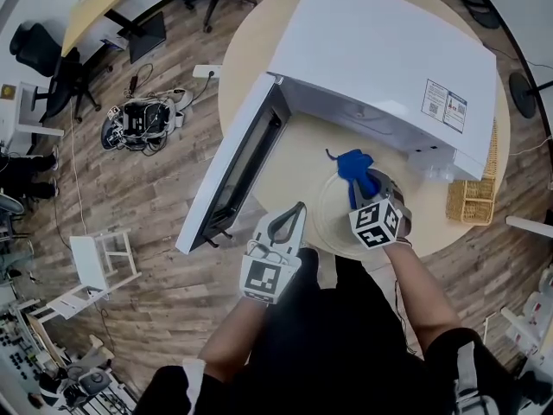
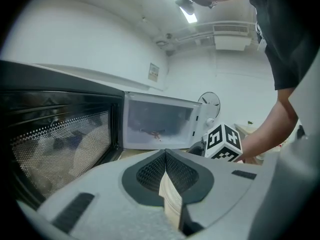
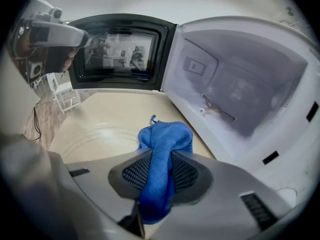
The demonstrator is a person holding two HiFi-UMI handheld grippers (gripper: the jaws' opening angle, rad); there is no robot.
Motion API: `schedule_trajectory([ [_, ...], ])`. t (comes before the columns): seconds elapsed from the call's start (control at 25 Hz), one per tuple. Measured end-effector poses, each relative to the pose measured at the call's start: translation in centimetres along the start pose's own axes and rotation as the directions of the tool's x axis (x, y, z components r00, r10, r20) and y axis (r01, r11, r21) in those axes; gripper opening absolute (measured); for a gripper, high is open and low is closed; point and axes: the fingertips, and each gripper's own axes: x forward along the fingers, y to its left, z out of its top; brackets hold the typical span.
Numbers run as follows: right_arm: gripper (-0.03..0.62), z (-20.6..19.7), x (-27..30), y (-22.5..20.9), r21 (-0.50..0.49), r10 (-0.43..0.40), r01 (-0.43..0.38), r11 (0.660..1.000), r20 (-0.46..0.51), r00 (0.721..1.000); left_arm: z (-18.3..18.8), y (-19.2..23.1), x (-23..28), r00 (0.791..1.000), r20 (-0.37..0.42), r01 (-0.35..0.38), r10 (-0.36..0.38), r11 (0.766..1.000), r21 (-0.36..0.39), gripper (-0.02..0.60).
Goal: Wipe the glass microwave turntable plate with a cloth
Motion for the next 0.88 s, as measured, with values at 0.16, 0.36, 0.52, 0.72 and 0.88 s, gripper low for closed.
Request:
schedule_trajectory([
  [0.16,0.089,-1.5,-0.4,-1.8,0.049,-0.040,0.042,0.998,-0.027,0.999,-0.3,-0.5,0.3,1.000,-0.006,0.008,-0.008,1.000,0.004,0.006],
  [0.36,0.089,-3.1,-1.2,-3.6,0.099,-0.086,0.092,0.991,-0.057,0.995,0.5,-0.3,-0.1,1.000,0.024,-0.011,0.011,1.000,0.002,0.006],
  [0.52,0.091,-4.5,-1.9,-4.8,0.121,-0.120,0.129,0.984,-0.079,0.990,0.8,-0.6,0.0,0.999,0.030,-0.009,0.009,1.000,0.002,0.006],
  [0.72,0.092,-6.1,-2.8,-5.8,0.139,-0.149,0.162,0.977,-0.099,0.984,0.6,-1.0,0.1,1.000,0.026,0.001,-0.002,1.000,0.017,0.006],
  [0.88,0.092,-6.6,-3.2,-6.1,0.149,-0.162,0.176,0.973,-0.101,0.982,0.6,-1.3,0.0,1.000,0.027,0.000,0.000,1.000,0.001,0.006],
])
